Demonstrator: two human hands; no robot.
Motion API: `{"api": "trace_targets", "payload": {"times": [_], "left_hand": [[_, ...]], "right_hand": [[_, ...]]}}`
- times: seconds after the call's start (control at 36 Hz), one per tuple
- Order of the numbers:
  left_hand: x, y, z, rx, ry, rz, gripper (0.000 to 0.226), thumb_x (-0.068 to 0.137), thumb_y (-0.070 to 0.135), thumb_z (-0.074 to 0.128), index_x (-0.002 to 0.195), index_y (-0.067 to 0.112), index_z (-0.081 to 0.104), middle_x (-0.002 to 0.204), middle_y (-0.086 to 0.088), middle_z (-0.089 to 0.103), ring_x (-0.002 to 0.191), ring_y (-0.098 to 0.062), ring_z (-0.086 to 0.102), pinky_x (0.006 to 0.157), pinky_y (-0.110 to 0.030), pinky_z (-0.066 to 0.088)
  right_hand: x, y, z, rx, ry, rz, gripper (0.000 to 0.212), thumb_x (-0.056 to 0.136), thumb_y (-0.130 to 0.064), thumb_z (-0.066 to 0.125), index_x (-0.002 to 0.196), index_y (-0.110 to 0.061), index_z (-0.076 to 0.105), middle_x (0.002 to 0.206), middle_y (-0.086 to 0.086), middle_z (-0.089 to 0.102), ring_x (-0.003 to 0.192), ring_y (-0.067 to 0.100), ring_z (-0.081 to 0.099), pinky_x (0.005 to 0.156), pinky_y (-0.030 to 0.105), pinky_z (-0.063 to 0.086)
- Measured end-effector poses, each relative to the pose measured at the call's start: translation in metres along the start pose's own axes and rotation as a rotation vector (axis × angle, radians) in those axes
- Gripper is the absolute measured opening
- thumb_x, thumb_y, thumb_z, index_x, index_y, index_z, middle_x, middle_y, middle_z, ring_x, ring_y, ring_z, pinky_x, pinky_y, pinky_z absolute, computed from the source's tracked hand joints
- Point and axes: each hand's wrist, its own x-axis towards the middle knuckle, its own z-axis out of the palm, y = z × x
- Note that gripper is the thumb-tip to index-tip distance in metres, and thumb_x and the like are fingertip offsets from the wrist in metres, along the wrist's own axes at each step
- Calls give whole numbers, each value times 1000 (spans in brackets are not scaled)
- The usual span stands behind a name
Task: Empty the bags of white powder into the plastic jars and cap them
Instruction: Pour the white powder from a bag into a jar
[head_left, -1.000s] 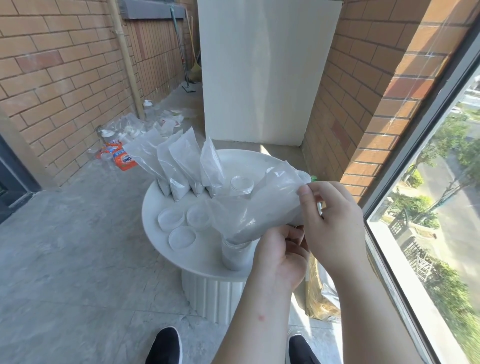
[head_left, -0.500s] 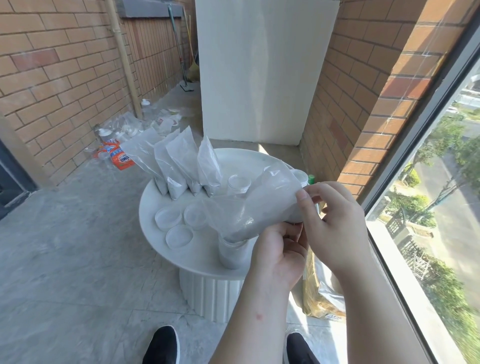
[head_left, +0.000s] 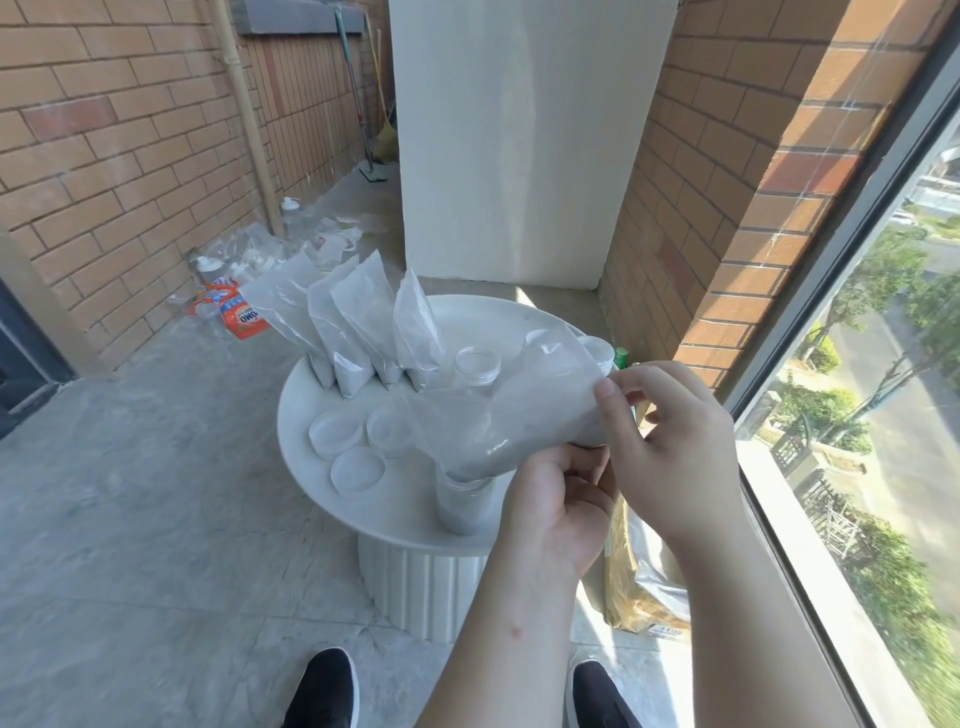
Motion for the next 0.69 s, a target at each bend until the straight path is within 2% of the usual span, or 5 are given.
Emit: {"api": "trace_targets", "payload": {"times": [0.17, 0.28, 0.44, 0.58, 0.69], "left_hand": [[1, 1, -1, 17, -18, -20, 53, 76, -20, 35, 118, -2, 63, 96, -15, 66, 81, -21, 63, 52, -22, 54], [3, 2, -2, 27, -21, -18, 57, 74, -20, 36, 122, -4, 62, 112, -16, 63, 102, -24, 59, 57, -22, 57], [5, 1, -3, 49, -13, -12, 54, 66, -19, 37, 111, 0, 62, 96, -12, 64, 79, -19, 58, 48, -18, 51], [8, 2, -5, 54, -20, -18, 74, 54, -15, 44, 126, -4, 60, 116, -15, 58, 95, -22, 54, 53, -20, 53], [8, 3, -6, 68, -17, -26, 65, 61, -17, 41, 121, -3, 62, 105, -13, 64, 91, -19, 57, 56, -19, 50]], "right_hand": [[0, -2, 3, 3, 34, -46, 10, 96, -17, 65, 88, -14, 68, 89, -4, 62, 81, 11, 55, 68, 24, 43], [0, -5, 5, -24, 84, -49, 16, 97, -22, 59, 88, -13, 68, 87, -3, 62, 79, 6, 51, 67, 19, 40], [1, -9, 8, -5, 79, -43, 17, 97, -24, 57, 89, -13, 67, 87, -5, 62, 81, 4, 51, 69, 20, 39], [1, -8, 10, -9, 91, -41, 18, 98, -24, 55, 88, -13, 66, 87, -4, 62, 82, 8, 53, 70, 26, 42], [1, -11, 10, -14, 119, -55, 17, 99, -21, 56, 88, -12, 66, 86, -3, 61, 81, 8, 51, 69, 25, 40]]}}
